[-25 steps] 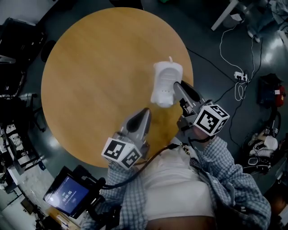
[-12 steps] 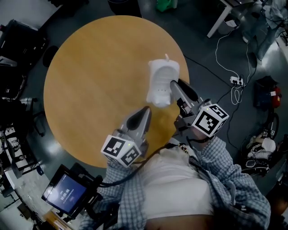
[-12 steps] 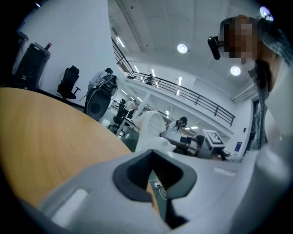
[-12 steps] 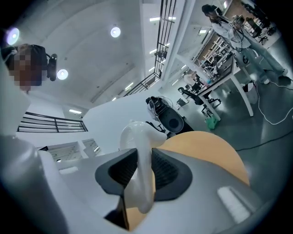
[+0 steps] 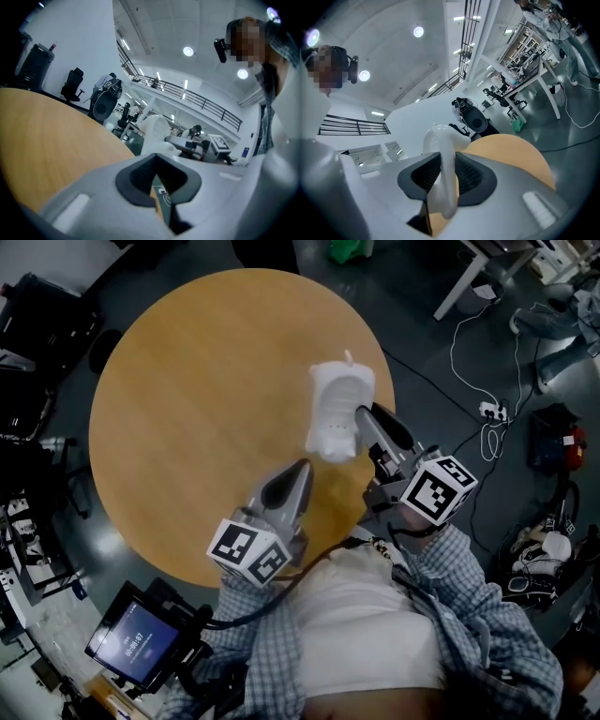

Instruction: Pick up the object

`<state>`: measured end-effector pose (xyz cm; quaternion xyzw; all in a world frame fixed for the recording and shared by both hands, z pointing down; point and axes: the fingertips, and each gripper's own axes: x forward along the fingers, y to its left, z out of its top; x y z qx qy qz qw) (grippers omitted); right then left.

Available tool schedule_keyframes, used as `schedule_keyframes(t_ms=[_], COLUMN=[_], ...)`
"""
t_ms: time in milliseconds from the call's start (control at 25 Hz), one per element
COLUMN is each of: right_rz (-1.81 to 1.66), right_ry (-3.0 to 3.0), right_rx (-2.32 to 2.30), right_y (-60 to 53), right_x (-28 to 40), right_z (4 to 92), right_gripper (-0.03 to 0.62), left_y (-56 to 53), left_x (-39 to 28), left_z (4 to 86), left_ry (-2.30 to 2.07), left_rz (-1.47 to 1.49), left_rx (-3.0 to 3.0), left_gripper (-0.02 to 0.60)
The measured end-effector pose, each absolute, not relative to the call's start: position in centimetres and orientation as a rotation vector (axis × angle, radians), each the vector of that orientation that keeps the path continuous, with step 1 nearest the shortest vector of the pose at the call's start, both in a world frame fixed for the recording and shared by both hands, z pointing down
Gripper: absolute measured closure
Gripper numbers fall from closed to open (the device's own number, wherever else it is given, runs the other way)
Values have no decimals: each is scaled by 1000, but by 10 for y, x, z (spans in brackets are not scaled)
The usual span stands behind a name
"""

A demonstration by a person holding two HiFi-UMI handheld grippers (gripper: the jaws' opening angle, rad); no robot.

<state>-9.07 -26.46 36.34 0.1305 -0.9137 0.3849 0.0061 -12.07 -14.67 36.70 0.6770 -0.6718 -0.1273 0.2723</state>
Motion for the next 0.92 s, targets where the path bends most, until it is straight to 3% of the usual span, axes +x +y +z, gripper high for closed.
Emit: schedule_keyframes(t_ms=[920], right_rz=[1226], right_ry=[-2854], right_rx=[425], right_y=[-258], right_x=[-84], right_z=[363], right_gripper=[493], left_y=[-144], left_x=[-114], left_z=[366], left_ry=[-1787], left_rz=[-337], left_rx=[1838], left_gripper=[578])
